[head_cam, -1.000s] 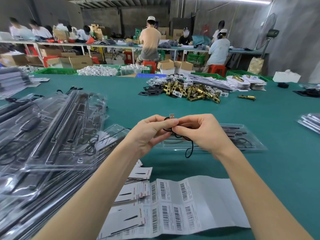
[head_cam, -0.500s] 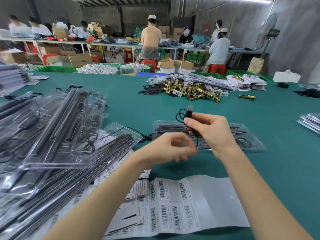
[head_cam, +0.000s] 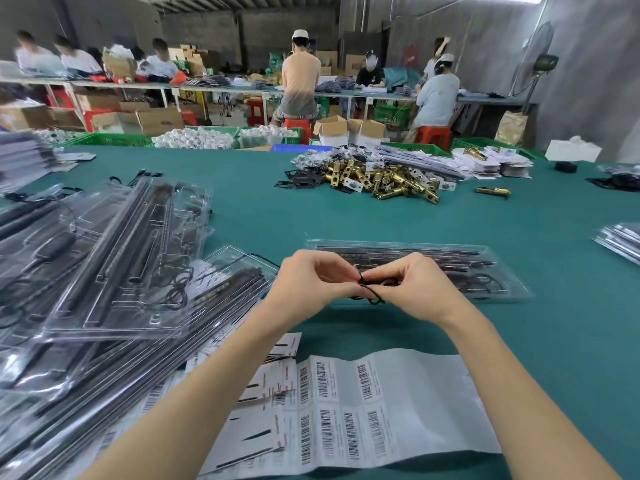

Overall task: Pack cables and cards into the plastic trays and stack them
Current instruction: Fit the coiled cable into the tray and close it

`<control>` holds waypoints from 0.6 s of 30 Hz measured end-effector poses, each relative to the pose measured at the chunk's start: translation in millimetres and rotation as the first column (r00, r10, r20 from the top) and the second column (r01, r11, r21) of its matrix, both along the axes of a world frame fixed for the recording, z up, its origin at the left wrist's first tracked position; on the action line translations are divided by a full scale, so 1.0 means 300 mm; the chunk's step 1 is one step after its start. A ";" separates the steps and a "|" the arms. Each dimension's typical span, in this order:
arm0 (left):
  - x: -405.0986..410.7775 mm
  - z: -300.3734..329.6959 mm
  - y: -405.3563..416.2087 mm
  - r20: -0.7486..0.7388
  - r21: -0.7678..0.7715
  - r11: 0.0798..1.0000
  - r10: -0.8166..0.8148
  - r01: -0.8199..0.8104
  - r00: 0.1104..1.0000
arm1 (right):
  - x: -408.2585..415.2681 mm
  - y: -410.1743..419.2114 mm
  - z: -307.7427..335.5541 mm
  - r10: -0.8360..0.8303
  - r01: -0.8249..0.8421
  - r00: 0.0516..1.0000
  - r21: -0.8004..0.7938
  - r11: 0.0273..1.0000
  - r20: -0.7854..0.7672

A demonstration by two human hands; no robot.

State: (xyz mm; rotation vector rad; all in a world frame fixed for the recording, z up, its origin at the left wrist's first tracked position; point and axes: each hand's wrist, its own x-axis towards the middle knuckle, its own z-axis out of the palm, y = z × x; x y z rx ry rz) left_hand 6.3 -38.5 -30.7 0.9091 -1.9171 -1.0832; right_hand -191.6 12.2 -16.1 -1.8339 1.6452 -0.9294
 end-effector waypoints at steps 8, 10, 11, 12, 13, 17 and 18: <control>-0.017 -0.012 -0.004 0.044 0.066 0.995 0.070 -0.073 0.997 | -0.017 -0.007 -0.007 0.058 -0.060 0.996 0.030 0.998 0.071; -0.015 -0.012 -0.009 0.012 0.121 0.992 0.041 -0.042 0.999 | -0.019 -0.005 -0.006 0.070 -0.079 0.994 0.096 0.992 0.088; -0.013 -0.015 -0.010 -0.023 0.155 0.988 0.025 -0.021 0.999 | -0.021 -0.004 -0.005 0.075 -0.095 0.988 0.154 0.984 0.132; -0.011 -0.016 -0.011 -0.055 0.188 0.982 0.017 -0.006 0.998 | -0.021 0.000 -0.002 0.069 -0.114 0.975 0.212 0.971 0.209; -0.009 -0.016 -0.010 -0.077 0.212 0.977 0.011 0.005 0.997 | -0.021 0.004 0.002 0.055 -0.128 0.960 0.255 0.958 0.276; -0.003 -0.016 -0.012 -0.086 0.220 0.975 0.004 0.015 0.996 | -0.023 0.002 0.015 0.045 -0.060 0.996 0.216 0.974 0.075; -0.002 -0.015 -0.012 -0.094 0.226 0.974 0.005 0.016 0.996 | -0.022 -0.004 0.018 0.026 -0.022 0.999 0.188 0.982 -0.019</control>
